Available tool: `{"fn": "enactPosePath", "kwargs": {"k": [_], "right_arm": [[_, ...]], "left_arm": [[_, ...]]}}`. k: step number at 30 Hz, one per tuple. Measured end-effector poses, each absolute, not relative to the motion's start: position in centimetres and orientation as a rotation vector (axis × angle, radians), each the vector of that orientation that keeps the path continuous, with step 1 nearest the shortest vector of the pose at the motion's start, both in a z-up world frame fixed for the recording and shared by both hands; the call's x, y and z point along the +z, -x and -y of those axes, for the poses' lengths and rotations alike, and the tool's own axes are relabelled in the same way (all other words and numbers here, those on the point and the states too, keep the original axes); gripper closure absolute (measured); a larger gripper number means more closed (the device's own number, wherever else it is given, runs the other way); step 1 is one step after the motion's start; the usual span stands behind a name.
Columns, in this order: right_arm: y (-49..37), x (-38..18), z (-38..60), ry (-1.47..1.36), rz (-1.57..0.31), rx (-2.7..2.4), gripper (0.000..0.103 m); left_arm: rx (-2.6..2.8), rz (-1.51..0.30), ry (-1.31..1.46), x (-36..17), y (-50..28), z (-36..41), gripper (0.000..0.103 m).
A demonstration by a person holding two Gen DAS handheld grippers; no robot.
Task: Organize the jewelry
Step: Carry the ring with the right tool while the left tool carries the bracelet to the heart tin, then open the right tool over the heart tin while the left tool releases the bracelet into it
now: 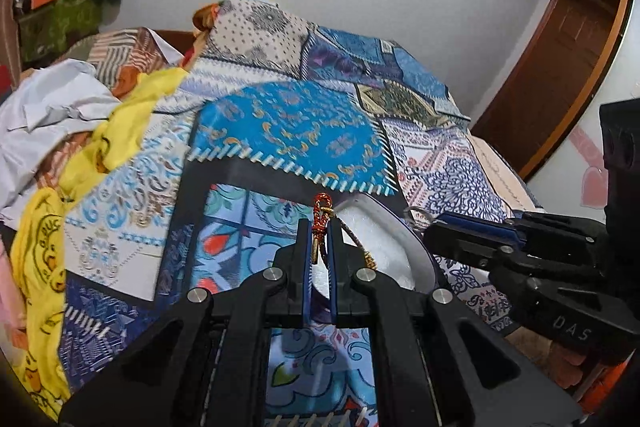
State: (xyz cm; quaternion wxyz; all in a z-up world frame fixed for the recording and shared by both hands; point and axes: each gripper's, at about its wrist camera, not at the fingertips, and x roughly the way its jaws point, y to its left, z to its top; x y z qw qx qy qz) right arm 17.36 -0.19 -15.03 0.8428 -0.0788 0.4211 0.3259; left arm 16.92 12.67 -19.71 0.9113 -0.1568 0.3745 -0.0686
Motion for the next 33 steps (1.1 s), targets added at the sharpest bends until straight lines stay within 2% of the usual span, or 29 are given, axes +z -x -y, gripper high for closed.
{"fn": "enactPosePath", "kwargs": {"k": [10, 21, 27, 29, 33], "right_arm": [[-18.0, -16.8, -0.4, 0.181, -0.960, 0.690, 0.092], [-18.1, -17.6, -1.3, 0.224, -0.975, 0.708, 0.092], [-18.1, -17.5, -1.4, 0.238, -0.971, 0.698, 0.092], [-18.0, -17.4, -1.2, 0.234, -0.971, 0.696, 0.089], [-17.6, -16.5, -0.8, 0.236, -0.946, 0.682, 0.087]], "left_arm": [[-0.149, -0.818, 0.295, -21.0, -18.1, -11.7, 0.098], [-0.098, -0.792, 0.212, -19.6, -17.1, -11.3, 0.097], [-0.071, -0.776, 0.203, -18.6, -16.5, -11.6, 0.093], [-0.061, -0.768, 0.199, -18.1, -16.2, -11.7, 0.088], [-0.047, -0.755, 0.186, -17.2, -15.6, -11.5, 0.086]]}}
